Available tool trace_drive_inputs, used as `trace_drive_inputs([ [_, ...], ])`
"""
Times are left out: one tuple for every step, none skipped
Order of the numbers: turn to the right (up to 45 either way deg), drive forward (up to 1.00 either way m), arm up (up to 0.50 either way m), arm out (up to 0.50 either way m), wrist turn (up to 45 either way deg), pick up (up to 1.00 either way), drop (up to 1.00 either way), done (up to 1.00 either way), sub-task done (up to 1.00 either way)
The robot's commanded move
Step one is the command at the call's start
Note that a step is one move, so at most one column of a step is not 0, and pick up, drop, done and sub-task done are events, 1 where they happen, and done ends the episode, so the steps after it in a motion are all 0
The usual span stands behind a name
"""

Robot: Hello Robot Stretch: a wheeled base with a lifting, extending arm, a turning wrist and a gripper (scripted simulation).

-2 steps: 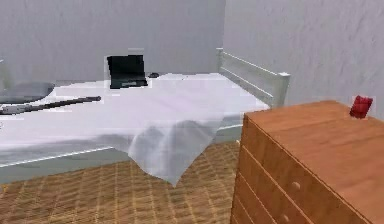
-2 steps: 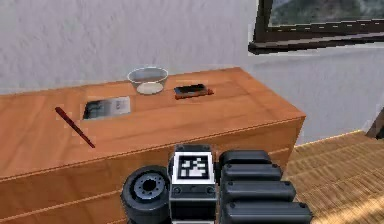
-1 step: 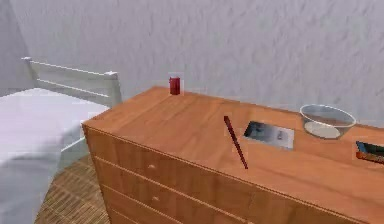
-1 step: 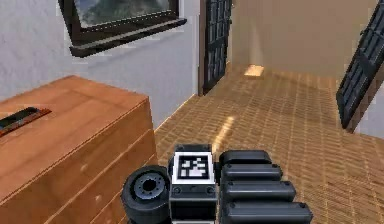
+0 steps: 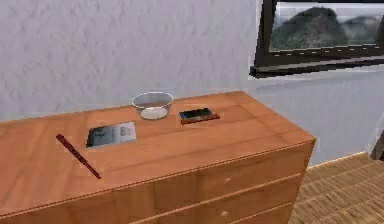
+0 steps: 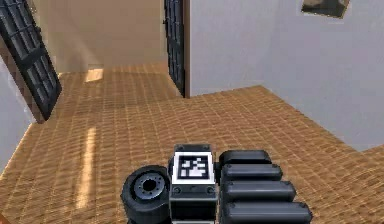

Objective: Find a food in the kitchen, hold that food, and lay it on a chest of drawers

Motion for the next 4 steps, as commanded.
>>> trace_drive_inputs([
  [45.0, 0.0, 0.0, 0.0, 0.0, 0.0, 0.0, 0.0, 0.0],
  [3.0, 0.0, 0.0, 0.0, 0.0, 0.0, 0.0, 0.0, 0.0],
  [-45.0, 0.0, 0.0, 0.0, 0.0, 0.0, 0.0, 0.0, 0.0],
  [-45.0, 0.0, 0.0, 0.0, 0.0, 0.0, 0.0, 0.0, 0.0],
])
